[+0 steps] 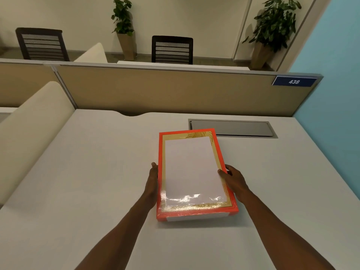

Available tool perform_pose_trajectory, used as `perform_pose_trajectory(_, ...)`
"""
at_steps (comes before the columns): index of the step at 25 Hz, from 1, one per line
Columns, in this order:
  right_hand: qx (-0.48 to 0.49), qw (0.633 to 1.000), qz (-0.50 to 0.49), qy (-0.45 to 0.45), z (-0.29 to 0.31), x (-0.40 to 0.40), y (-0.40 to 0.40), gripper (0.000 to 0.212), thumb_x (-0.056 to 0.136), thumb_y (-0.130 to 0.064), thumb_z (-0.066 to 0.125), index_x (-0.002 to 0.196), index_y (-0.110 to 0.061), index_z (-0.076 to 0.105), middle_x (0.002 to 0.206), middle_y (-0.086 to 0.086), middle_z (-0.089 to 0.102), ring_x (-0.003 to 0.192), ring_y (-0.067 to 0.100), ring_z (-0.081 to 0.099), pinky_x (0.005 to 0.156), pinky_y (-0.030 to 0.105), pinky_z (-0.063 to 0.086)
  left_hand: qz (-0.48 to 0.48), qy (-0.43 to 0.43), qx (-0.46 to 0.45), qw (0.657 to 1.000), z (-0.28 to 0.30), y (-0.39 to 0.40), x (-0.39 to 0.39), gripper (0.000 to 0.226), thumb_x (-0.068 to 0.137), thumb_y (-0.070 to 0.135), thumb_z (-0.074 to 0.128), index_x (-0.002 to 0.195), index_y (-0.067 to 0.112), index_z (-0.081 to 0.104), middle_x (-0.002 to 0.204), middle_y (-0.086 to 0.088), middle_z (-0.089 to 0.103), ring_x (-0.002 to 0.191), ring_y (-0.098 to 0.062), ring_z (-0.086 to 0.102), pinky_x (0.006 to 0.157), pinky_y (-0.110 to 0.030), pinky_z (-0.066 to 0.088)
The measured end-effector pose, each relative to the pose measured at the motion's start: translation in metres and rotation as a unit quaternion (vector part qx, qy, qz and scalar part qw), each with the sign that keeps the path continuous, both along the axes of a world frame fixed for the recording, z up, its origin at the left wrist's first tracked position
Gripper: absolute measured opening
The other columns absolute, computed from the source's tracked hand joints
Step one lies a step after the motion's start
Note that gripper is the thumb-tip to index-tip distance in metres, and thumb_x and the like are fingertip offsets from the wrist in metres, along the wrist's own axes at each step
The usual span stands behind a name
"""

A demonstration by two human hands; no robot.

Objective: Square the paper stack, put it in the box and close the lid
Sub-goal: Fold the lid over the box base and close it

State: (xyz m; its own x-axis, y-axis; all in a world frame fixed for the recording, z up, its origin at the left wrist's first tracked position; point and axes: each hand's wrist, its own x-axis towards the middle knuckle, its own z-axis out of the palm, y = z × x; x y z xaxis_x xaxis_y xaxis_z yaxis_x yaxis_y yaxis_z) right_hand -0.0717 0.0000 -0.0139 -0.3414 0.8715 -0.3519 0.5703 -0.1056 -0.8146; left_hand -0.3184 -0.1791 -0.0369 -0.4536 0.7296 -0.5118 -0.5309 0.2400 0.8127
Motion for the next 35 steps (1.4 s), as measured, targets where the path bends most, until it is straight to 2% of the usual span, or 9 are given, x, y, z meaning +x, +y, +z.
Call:
perform_pose_trajectory(2,-0.003,1.0,0.0,0.0,-0.005,0.0,-0.001,0.044,0.101,-0.036,0.053,0.141,-0.018,0.053,0.128,0.007,0.064,0.108,0.028,0.064,0.096,0.046,0.054,0.003,0.012,-0.014,1.0,0.003,0.002,0.002,0.067,0.1,0.067,0.024,0.137,0.022,0.058,0.123,-0.011,0.074,0.107,-0.034,0.075,0.082,-0.045,0.065)
perform_pose_trajectory(6,0.009,1.0,0.0,-0.011,-0.01,-0.004,-0.004,0.039,0.103,-0.034,0.048,0.137,-0.016,0.056,0.129,0.008,0.065,0.108,0.029,0.064,0.099,0.049,0.053,0.003,0.031,-0.027,0.999,0.005,0.002,0.006,0.07,0.102,0.063,0.023,0.153,0.019,0.041,0.147,-0.017,0.056,0.131,-0.042,0.058,0.111,-0.063,0.045)
perform_pose_trajectory(13,0.06,0.997,0.004,-0.047,-0.011,-0.009,-0.01,0.049,0.104,-0.031,0.048,0.151,-0.021,0.035,0.144,0.012,0.055,0.123,0.035,0.059,0.104,0.05,0.048,-0.007,0.027,-0.028,0.999,0.0,0.0,0.013,0.073,0.1,0.066,0.026,0.158,0.022,0.033,0.156,-0.016,0.047,0.14,-0.042,0.05,0.117,-0.064,0.037)
perform_pose_trajectory(19,0.158,0.974,0.059,-0.15,-0.016,-0.012,-0.015,0.056,0.106,-0.032,0.041,0.158,-0.023,0.022,0.146,0.009,0.054,0.12,0.033,0.062,0.103,0.046,0.048,-0.051,0.16,-0.044,0.985,0.012,0.0,0.016,0.125,0.059,0.1,0.031,0.159,0.025,0.026,0.159,-0.006,0.043,0.143,-0.037,0.046,0.118,-0.062,0.037)
perform_pose_trajectory(24,0.186,0.961,0.061,-0.197,-0.023,-0.013,-0.018,0.056,0.106,-0.031,0.039,0.159,-0.022,0.02,0.131,0.009,0.064,0.106,0.027,0.067,0.095,0.039,0.054,-0.059,0.218,-0.056,0.973,0.007,-0.001,0.015,0.078,0.094,0.068,0.02,0.159,0.026,0.024,0.163,-0.006,0.039,0.147,-0.035,0.042,0.122,-0.055,0.033)
perform_pose_trajectory(27,0.193,0.952,0.079,-0.225,-0.025,-0.016,-0.015,0.058,0.106,-0.032,0.038,0.16,-0.022,0.017,0.115,0.011,0.067,0.098,0.023,0.067,0.089,0.036,0.057,-0.07,0.249,-0.081,0.962,0.008,-0.002,0.018,0.094,0.085,0.077,0.02,0.163,0.025,0.017,0.169,-0.003,0.028,0.154,-0.033,0.031,0.126,-0.056,0.025)
perform_pose_trajectory(30,0.197,0.948,0.069,-0.239,-0.028,-0.017,-0.021,0.063,0.104,-0.045,0.037,0.159,-0.023,0.014,0.138,0.013,0.053,0.121,0.027,0.057,0.1,0.041,0.052,-0.074,0.301,-0.093,0.946,0.008,-0.004,0.017,0.122,0.067,0.098,0.02,0.165,0.024,0.009,0.173,-0.001,0.016,0.158,-0.029,0.021,0.128,-0.054,0.02)
perform_pose_trajectory(32,0.214,0.941,0.067,-0.252,-0.032,-0.018,-0.027,0.066,0.102,-0.049,0.036,0.159,-0.024,0.013,0.148,0.013,0.044,0.13,0.029,0.05,0.101,0.042,0.049,-0.073,0.343,-0.092,0.932,0.005,-0.003,0.016,0.099,0.087,0.081,0.028,0.165,0.027,0.002,0.174,0.001,0.009,0.16,-0.027,0.017,0.128,-0.054,0.019)
perform_pose_trajectory(35,0.242,0.925,0.066,-0.287,-0.036,-0.02,-0.032,0.067,0.102,-0.052,0.034,0.159,-0.022,0.015,0.144,0.012,0.049,0.124,0.028,0.055,0.095,0.04,0.052,-0.084,0.369,-0.085,0.922,-0.004,-0.002,0.017,0.068,0.106,0.048,0.033,0.164,0.027,0.006,0.172,0.001,0.018,0.157,-0.029,0.026,0.126,-0.054,0.026)
